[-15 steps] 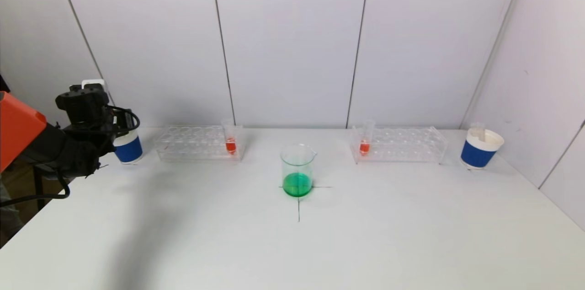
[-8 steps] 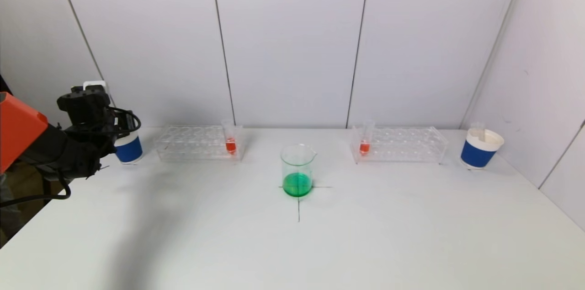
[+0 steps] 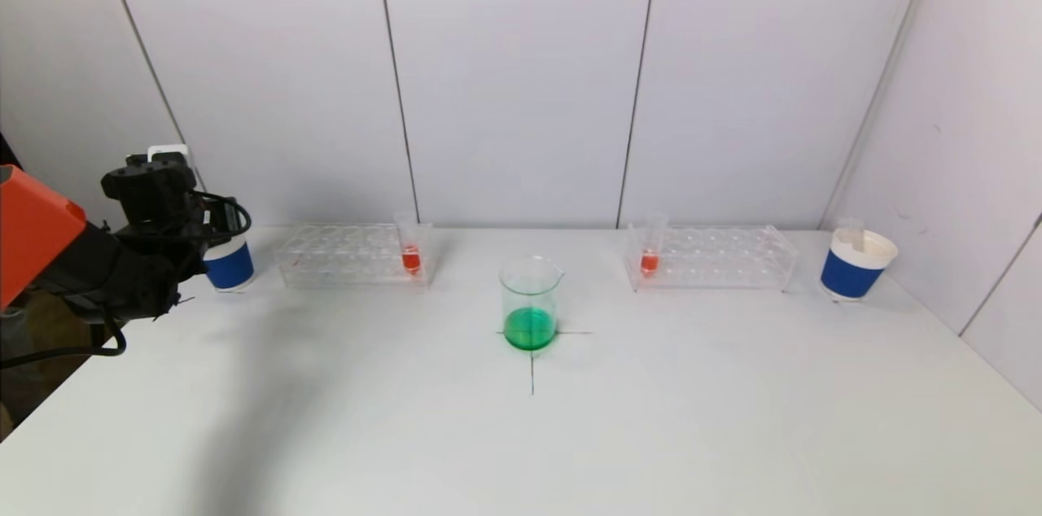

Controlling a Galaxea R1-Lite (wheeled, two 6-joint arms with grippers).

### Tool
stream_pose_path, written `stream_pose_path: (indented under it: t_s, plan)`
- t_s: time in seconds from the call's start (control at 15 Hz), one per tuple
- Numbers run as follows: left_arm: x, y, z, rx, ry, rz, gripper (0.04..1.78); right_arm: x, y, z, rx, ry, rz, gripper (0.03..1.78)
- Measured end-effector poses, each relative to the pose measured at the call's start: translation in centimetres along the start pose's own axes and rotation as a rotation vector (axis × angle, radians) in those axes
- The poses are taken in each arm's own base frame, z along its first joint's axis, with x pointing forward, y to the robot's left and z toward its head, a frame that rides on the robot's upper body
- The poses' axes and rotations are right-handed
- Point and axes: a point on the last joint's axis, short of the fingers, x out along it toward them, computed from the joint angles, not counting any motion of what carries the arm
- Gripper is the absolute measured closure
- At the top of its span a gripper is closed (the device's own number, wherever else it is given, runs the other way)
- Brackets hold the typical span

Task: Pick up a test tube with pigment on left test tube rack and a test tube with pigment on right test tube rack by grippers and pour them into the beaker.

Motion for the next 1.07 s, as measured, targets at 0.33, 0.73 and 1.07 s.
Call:
stream_pose_path:
  t_s: [0.33,0.73,1.07]
  plan:
    - [0.0,0.0,0.0,0.000,-0.001,0.000,0.54,0.0,0.0,0.0,0.000,0.000,0.000,0.04]
    - [-0.1,0.0,-0.1,0.002,0.000,-0.002,0.05,0.0,0.0,0.0,0.000,0.000,0.000,0.04]
    - [-1.1,0.0,1.0,-0.003,-0.021,-0.063,0.06,0.0,0.0,0.0,0.000,0.000,0.000,0.04]
